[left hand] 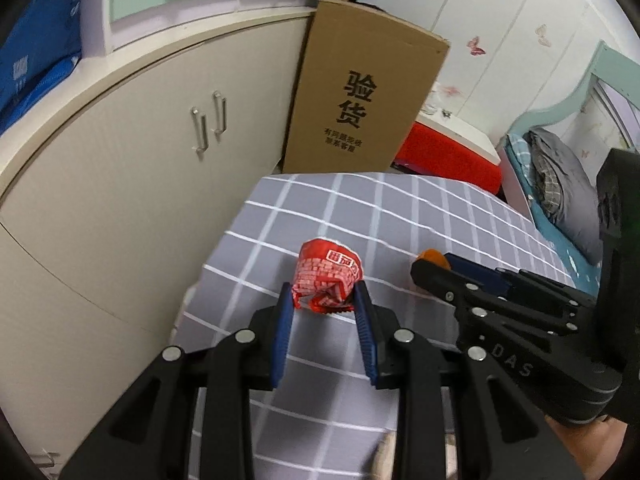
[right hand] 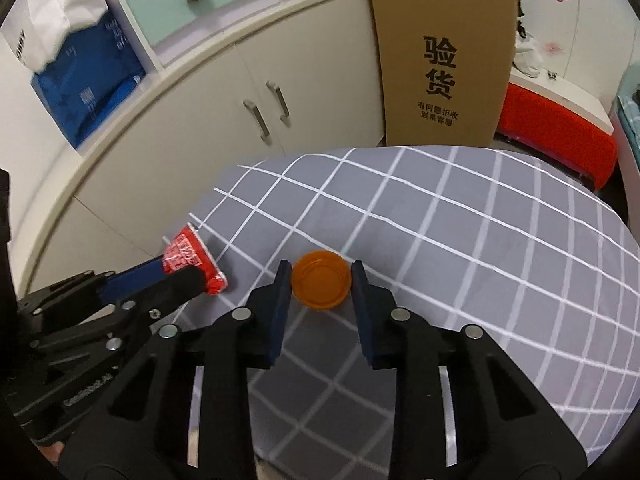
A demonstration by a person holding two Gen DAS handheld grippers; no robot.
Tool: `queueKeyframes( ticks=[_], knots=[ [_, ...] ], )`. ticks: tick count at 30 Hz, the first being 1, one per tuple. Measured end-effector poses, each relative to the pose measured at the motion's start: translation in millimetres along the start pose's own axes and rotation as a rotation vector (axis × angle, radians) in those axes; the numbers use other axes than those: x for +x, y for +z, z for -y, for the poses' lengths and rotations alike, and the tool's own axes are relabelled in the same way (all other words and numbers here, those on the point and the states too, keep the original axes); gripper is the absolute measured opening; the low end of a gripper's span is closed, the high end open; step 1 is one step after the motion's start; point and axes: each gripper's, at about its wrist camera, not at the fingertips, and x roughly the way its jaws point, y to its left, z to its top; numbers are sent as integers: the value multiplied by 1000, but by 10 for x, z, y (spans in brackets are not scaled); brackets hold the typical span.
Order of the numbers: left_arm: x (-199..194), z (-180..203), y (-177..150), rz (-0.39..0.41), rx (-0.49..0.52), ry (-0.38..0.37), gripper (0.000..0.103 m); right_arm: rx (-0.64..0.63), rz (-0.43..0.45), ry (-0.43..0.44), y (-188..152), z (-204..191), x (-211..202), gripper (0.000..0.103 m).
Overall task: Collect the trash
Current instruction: 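Grasp the red snack wrapper with the left gripper while the right grasps the orange cap, then carry the wrapper and cap over the bin and open both grippers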
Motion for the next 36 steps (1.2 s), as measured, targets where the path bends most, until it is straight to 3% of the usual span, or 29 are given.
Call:
queueKeyframes(
  ticks=[6,11,16,21,29,32,36],
  knots=[
    [-333,537,-135,31,77,-51,30,41,75,30,-274,260,-650,30],
    [-632,1244,-399,45,173,-123,30,94,147,38,-694,630,-1318,30],
    [-831,2104,-809,38,290,-203,30,164,213,-7,-1259,1157,-1963,30],
    [-888,2913,-1304,-1,384,-290,30,231,279,-113,-2015,1712,-2593,30],
    [-783,4293,-2322,-130,563,-428,30,418,372,-253,-3417,2545,-3384,30],
    [-678,4643,-2640,-162,615,-448,30,486,384,-326,-3862,2772,-3526,30],
    [-450,5053,-3054,-234,659,-474,30,607,367,-335,-4416,3131,-3500,30]
  ],
)
